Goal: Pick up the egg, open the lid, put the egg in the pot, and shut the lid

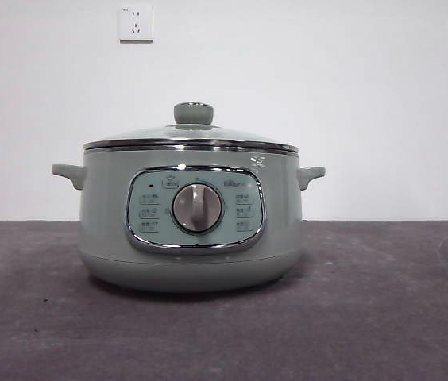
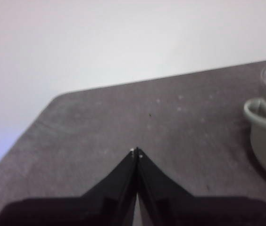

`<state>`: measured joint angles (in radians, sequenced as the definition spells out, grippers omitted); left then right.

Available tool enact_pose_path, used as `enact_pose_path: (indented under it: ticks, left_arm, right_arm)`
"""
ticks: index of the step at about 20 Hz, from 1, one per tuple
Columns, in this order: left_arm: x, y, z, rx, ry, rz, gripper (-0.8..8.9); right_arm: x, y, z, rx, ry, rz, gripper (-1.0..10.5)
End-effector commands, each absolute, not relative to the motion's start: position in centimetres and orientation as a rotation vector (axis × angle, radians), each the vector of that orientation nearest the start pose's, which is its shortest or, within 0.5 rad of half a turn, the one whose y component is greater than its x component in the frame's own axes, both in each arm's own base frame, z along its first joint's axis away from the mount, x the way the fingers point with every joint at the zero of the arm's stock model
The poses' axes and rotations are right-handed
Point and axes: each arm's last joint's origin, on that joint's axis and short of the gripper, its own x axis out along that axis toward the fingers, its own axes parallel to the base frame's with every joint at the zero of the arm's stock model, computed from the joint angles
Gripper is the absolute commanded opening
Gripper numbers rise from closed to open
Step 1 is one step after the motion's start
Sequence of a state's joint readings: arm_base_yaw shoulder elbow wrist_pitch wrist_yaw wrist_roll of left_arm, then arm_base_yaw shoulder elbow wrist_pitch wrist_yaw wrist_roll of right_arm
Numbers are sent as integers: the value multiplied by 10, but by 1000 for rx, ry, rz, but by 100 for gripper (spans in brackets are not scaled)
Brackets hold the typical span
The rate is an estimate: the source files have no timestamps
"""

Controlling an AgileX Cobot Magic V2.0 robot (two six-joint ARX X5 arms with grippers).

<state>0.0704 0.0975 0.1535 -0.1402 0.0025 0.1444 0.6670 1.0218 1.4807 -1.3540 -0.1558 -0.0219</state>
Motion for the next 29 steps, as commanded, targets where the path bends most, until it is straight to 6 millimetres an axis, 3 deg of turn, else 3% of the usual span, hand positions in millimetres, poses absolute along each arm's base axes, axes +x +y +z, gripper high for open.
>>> enact_pose_path:
  ticks: [1, 8, 27, 29]
  left_arm:
    - [95, 7, 176, 119, 94, 68, -4]
    - [96, 7, 149, 16, 166, 67, -4]
    - [96, 7, 148, -14, 171, 71, -4]
    - [96, 7, 148, -14, 171, 71, -4]
  right_arm:
    - [103, 87, 415, -252, 894, 773, 0]
    - [103, 87, 415, -252, 894, 773, 0]
    - [102, 87, 415, -252, 893, 777, 0]
    - [100, 80, 419, -287, 815, 769, 0]
